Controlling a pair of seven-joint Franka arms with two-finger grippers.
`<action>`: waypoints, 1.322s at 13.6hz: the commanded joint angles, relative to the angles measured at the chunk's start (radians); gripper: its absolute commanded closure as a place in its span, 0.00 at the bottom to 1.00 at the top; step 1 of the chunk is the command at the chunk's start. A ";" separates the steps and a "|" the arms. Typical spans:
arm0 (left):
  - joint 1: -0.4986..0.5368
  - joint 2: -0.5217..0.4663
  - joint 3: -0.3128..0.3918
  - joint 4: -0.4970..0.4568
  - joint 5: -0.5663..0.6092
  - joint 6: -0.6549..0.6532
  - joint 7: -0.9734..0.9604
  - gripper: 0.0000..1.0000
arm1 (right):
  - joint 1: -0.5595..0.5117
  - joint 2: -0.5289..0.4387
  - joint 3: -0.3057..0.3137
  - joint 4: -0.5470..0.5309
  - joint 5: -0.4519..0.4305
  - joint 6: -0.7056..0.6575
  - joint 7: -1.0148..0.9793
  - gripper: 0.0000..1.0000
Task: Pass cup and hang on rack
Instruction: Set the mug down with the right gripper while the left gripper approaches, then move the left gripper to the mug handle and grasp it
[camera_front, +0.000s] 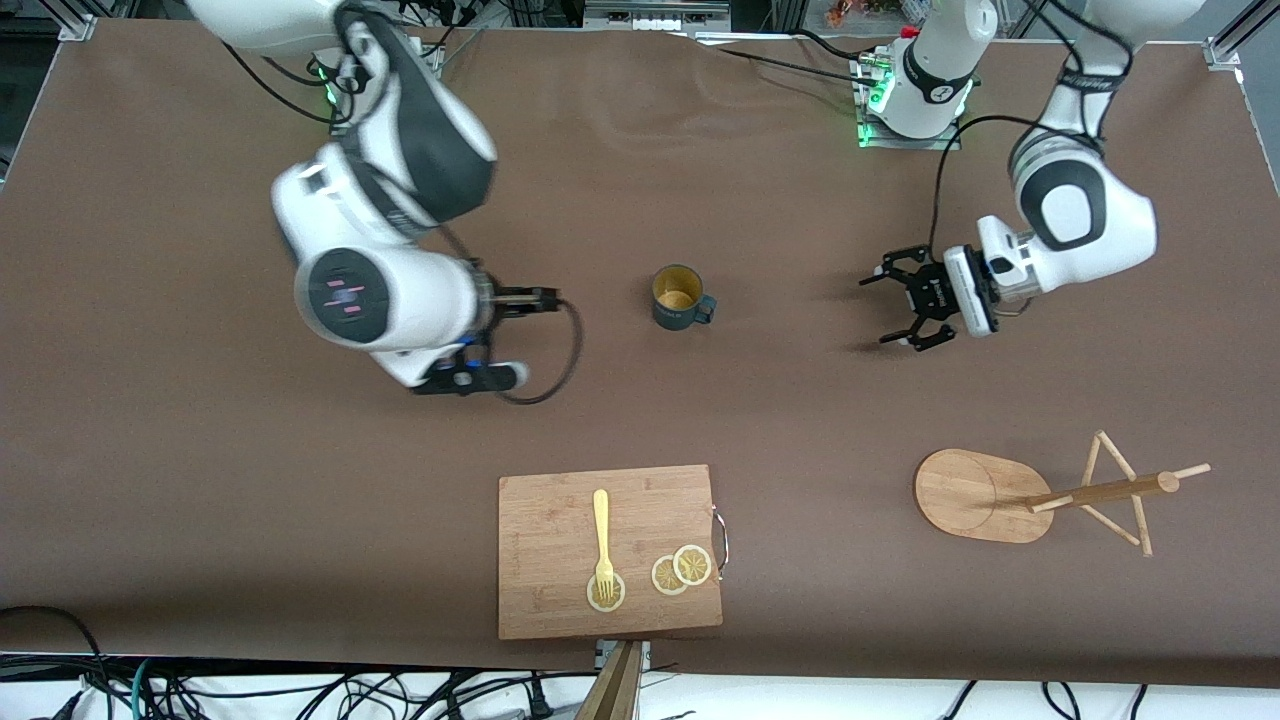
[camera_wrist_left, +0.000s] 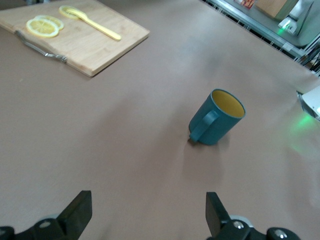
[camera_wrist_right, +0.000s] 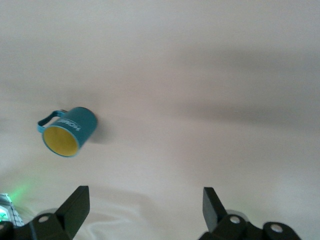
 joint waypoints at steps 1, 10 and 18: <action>0.018 0.109 -0.043 0.031 -0.129 -0.004 0.215 0.00 | -0.119 -0.050 0.010 -0.013 -0.034 -0.089 -0.129 0.00; 0.019 0.276 -0.115 0.161 -0.225 -0.112 0.660 0.00 | -0.292 -0.306 -0.140 -0.087 -0.222 -0.229 -0.259 0.00; 0.018 0.511 -0.250 0.308 -0.226 -0.113 0.737 0.00 | -0.395 -0.499 -0.142 -0.236 -0.310 -0.085 -0.448 0.00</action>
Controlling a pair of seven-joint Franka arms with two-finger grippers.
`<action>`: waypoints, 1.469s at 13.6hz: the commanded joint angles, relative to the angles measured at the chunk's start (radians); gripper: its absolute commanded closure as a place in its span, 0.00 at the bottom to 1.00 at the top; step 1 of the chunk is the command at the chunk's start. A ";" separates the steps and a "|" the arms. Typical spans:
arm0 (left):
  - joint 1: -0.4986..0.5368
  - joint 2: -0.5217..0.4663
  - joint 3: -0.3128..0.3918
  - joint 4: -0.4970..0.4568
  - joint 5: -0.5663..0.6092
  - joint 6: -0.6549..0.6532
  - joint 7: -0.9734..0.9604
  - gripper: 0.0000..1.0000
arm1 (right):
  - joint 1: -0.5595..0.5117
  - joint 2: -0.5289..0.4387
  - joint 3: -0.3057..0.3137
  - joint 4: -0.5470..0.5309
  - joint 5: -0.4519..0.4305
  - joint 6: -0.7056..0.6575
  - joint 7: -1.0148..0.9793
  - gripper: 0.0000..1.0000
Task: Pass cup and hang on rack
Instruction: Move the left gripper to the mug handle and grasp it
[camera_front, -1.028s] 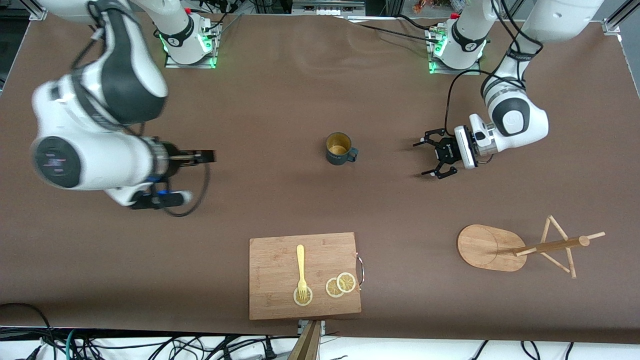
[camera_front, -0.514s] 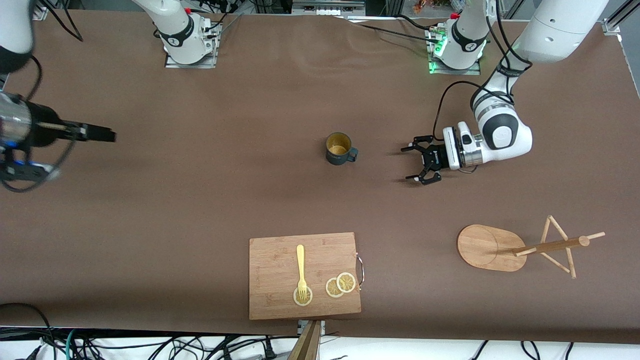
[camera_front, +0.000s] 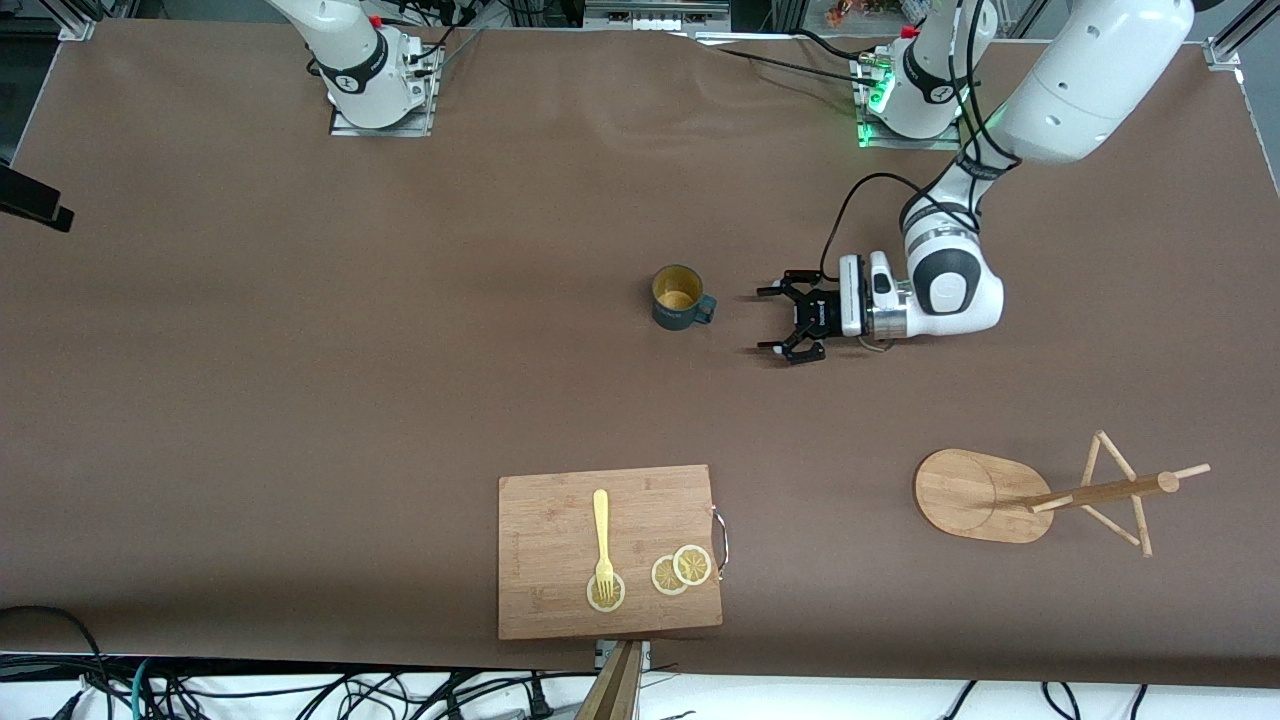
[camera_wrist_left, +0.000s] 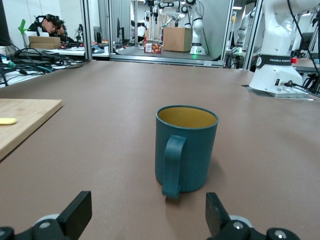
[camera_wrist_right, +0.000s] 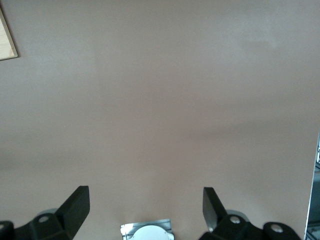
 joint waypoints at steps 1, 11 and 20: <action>0.006 0.106 -0.030 0.080 -0.026 -0.014 0.041 0.00 | -0.036 -0.074 0.011 -0.143 -0.012 0.054 -0.153 0.00; -0.056 0.202 -0.091 0.140 -0.134 -0.009 0.058 0.00 | -0.048 -0.151 0.072 -0.285 0.000 0.101 -0.102 0.00; -0.050 0.204 -0.091 0.105 -0.126 -0.012 0.244 1.00 | -0.042 -0.136 0.071 -0.274 0.004 0.091 -0.088 0.00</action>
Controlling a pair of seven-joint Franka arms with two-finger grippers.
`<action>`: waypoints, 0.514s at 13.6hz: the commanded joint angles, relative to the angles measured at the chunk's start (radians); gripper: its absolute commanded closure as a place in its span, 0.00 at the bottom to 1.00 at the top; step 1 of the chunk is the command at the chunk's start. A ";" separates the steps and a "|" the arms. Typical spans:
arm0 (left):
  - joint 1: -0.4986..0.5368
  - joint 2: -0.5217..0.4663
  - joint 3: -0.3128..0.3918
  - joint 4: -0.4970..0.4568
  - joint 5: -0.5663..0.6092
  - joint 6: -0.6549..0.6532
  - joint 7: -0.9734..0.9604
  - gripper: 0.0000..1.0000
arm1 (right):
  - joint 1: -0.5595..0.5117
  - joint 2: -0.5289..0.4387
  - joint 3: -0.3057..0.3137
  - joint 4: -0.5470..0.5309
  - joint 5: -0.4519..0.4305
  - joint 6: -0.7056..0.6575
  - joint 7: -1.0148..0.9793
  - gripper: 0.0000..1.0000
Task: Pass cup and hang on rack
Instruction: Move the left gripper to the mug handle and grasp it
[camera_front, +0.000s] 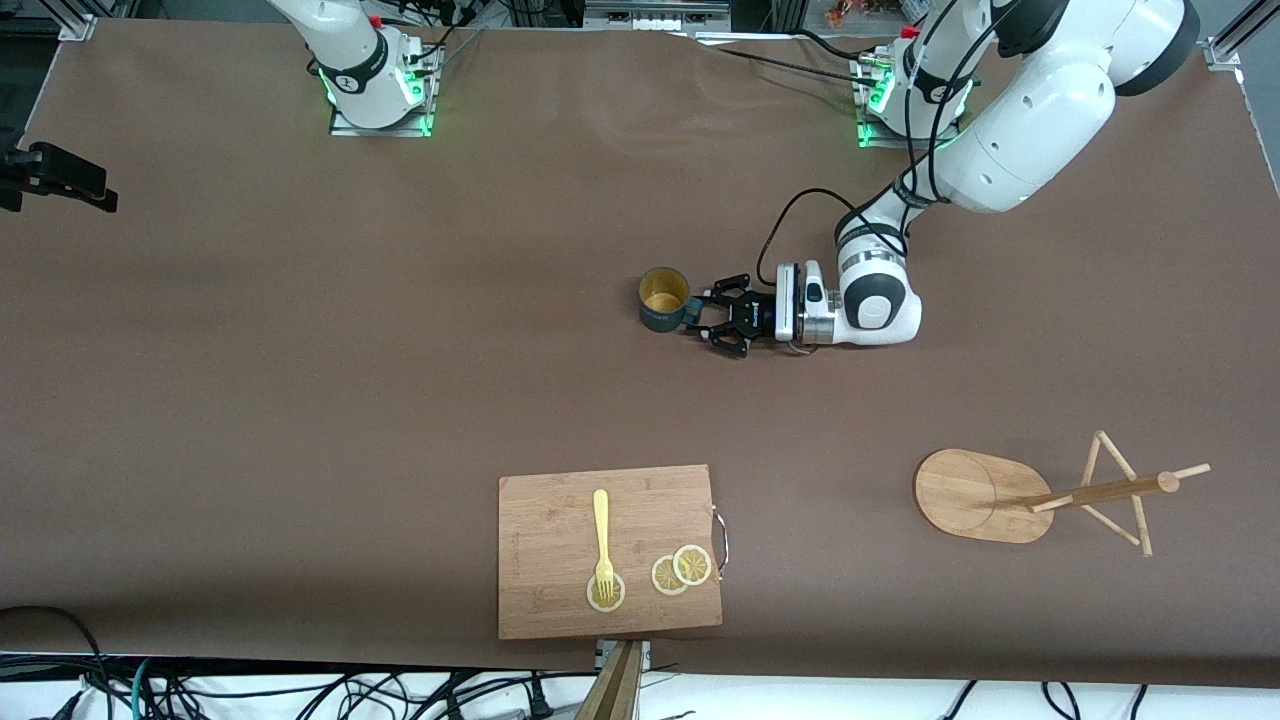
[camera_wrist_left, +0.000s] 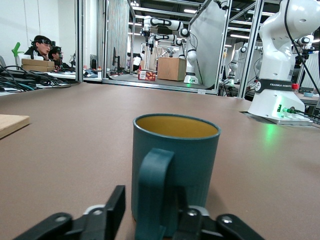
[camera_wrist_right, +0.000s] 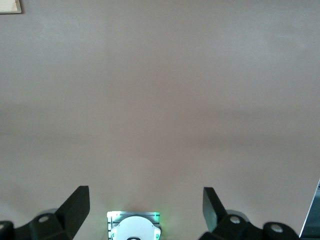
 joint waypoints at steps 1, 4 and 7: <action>0.013 0.006 -0.006 -0.020 -0.013 -0.008 0.172 1.00 | -0.005 -0.010 0.007 -0.013 0.010 0.002 0.013 0.00; 0.013 0.006 -0.006 -0.020 -0.013 -0.006 0.172 1.00 | -0.005 -0.005 0.007 -0.002 0.010 0.002 0.010 0.00; 0.028 -0.008 -0.006 -0.035 -0.013 -0.009 0.168 1.00 | -0.005 0.003 0.003 0.007 0.010 0.001 0.005 0.00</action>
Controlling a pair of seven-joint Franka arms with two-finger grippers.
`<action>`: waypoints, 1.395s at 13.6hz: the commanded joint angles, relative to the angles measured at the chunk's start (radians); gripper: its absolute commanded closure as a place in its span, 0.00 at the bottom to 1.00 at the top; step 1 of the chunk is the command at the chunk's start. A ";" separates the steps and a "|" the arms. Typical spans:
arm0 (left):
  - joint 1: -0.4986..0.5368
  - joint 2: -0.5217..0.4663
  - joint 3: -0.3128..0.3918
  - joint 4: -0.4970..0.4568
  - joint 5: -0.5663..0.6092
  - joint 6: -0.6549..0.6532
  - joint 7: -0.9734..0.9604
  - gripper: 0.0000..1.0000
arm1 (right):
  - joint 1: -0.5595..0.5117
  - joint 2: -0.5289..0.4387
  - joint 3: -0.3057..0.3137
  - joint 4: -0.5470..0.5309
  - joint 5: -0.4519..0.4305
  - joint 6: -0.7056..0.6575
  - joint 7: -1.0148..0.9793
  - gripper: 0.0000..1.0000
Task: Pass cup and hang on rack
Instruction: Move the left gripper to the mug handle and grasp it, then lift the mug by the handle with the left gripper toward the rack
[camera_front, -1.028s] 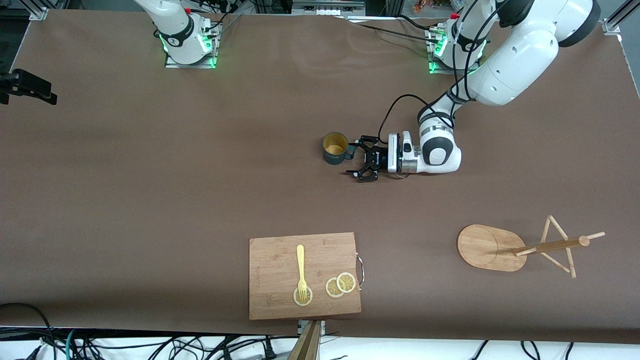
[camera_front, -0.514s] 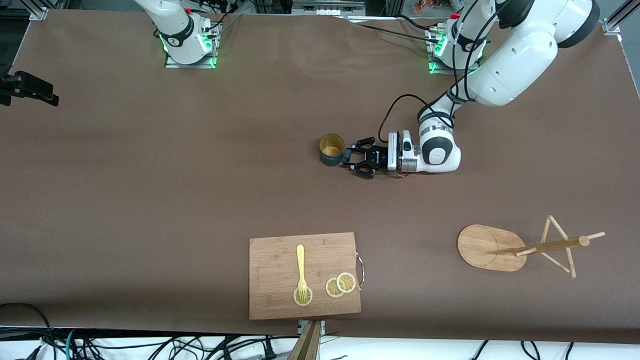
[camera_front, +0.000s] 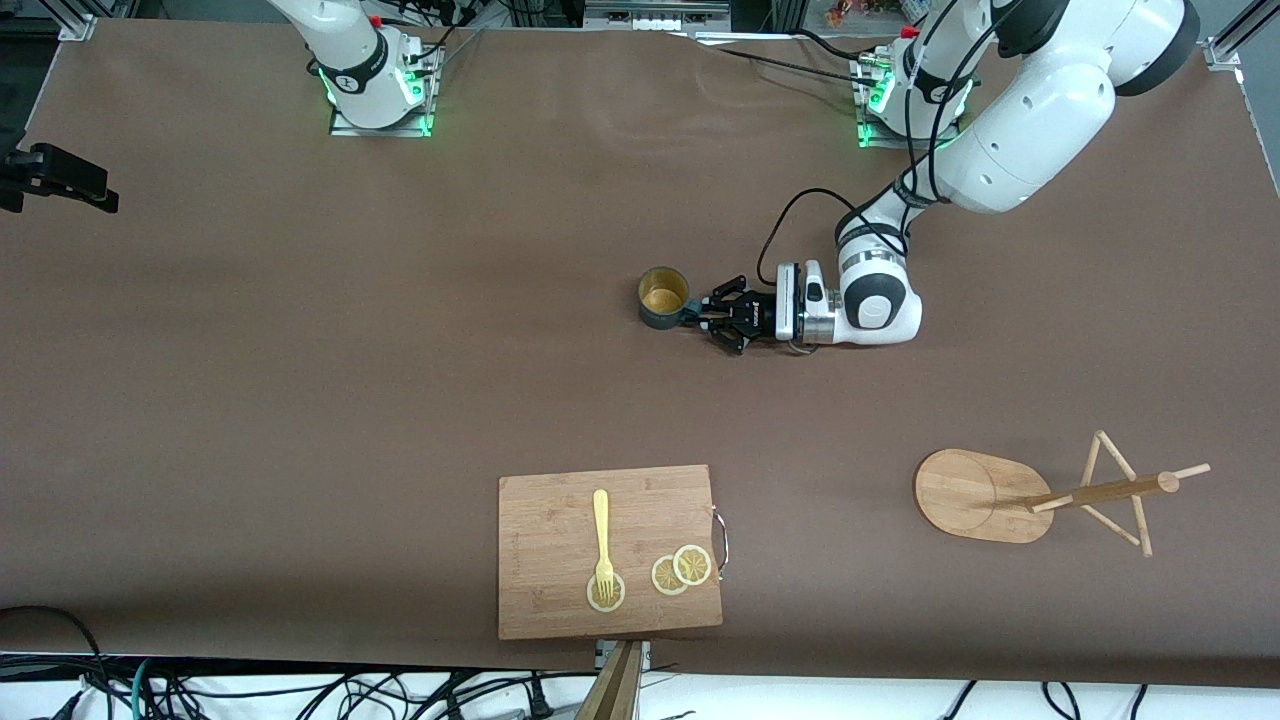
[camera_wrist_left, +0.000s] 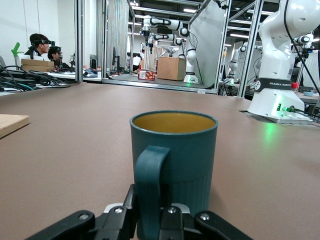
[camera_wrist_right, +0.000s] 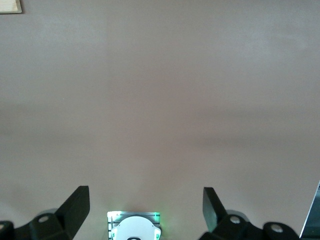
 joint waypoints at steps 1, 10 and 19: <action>0.057 -0.029 -0.008 -0.050 -0.015 -0.018 0.161 1.00 | -0.005 0.001 0.004 0.007 0.007 0.002 0.004 0.00; 0.453 -0.373 -0.005 -0.290 0.128 -0.322 -0.220 1.00 | -0.005 0.012 0.002 0.007 0.006 0.008 0.021 0.00; 0.904 -0.473 0.091 -0.308 0.328 -0.670 -1.000 1.00 | -0.005 0.030 0.004 0.006 -0.005 0.006 0.022 0.00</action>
